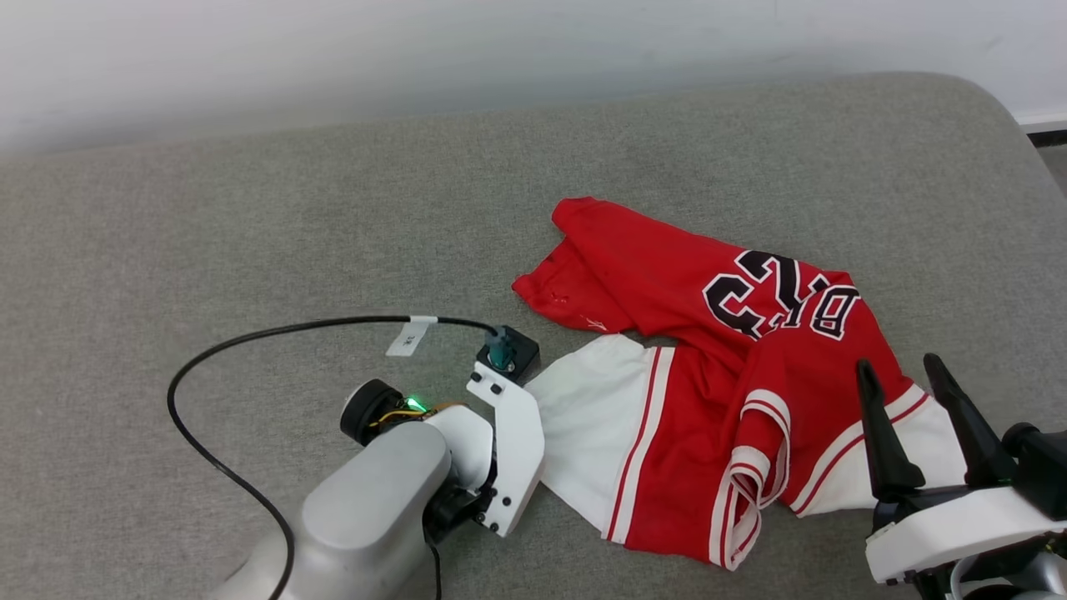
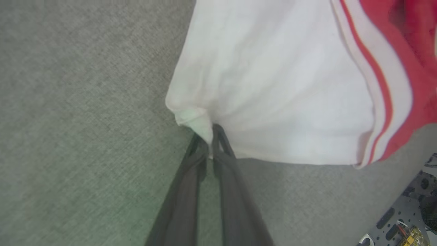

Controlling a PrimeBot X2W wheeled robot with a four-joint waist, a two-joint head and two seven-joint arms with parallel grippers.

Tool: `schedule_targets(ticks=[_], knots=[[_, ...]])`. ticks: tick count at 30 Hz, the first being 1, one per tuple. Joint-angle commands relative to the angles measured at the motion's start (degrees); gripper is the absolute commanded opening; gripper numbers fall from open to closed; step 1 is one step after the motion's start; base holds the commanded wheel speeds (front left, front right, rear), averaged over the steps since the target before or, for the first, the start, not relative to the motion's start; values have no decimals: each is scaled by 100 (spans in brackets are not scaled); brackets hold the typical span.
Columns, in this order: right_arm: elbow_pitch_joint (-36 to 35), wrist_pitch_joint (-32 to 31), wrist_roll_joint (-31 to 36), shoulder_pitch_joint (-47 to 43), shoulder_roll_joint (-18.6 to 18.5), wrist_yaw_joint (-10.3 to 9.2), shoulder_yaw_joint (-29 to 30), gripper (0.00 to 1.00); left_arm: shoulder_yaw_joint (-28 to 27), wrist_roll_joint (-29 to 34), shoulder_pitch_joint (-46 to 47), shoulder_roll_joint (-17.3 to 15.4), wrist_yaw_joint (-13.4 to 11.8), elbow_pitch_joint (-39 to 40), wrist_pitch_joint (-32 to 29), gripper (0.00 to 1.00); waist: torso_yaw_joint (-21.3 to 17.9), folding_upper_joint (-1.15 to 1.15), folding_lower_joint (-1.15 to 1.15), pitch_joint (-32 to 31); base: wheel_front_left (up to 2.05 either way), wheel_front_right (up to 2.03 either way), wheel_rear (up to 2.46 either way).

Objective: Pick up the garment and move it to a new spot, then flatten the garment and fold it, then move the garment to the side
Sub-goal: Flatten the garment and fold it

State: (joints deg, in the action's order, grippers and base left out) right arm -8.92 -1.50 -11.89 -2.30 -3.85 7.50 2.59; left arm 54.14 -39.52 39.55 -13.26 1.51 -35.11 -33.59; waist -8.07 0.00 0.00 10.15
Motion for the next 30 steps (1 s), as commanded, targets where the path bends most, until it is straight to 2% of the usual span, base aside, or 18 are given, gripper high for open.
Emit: schedule_targets(ticks=[1,2,6,11,12,16,19,21,25,26,27,28,30], knots=[[22,8,19,-9,17,-2,51,100,82,44,-224,28,6,-156,89,0,51,0,0,-85,0,0,0],[22,8,19,-9,17,-2,51,100,82,44,-224,28,6,-156,89,0,51,0,0,-85,0,0,0],[39,-88,70,-129,26,-2,128,100,-188,63,-212,-161,-142,75,760,0,265,0,0,-383,0,0,0],[-5,-181,42,-272,28,-2,164,100,-594,-96,-633,-599,-540,632,1275,0,564,0,0,-648,0,0,0],[-41,-241,23,-366,28,-2,190,100,-877,-243,-1059,-936,-873,1101,1483,0,734,0,0,-737,0,0,0],[-85,-334,0,-459,38,-1,216,100,-1299,-461,-1846,-1437,-1419,1703,1773,0,892,0,0,-827,0,0,0],[-119,-389,-4,-540,38,-2,249,100,-1511,-677,-2557,-1683,-1800,1997,1838,0,980,0,0,-883,0,0,0],[-140,-426,-7,-567,36,-2,243,100,-1629,-842,-2920,-1722,-1960,2149,1926,0,1003,0,0,-911,0,0,0],[-158,-490,-17,-653,38,-2,264,100,-1751,-969,-3352,-1637,-2118,2288,2231,0,1041,0,0,-972,0,0,0],[-154,-501,-22,-658,39,-2,259,100,-1794,-961,-3405,-1597,-2152,2310,2362,33,1040,0,0,-1003,0,0,0],[-158,-522,-20,-663,39,-2,262,100,-1835,-901,-3433,-1577,-2210,2337,2511,92,1040,0,0,-1027,0,0,0],[-166,-537,-18,-672,39,-2,264,100,-1847,-842,-3437,-1571,-2239,2370,2646,100,1037,0,0,-1048,0,0,0],[-174,-583,-38,-713,19,-2,280,100,-1925,-704,-3383,-1553,-2295,2465,2999,100,1027,0,0,-1098,0,0,0]])
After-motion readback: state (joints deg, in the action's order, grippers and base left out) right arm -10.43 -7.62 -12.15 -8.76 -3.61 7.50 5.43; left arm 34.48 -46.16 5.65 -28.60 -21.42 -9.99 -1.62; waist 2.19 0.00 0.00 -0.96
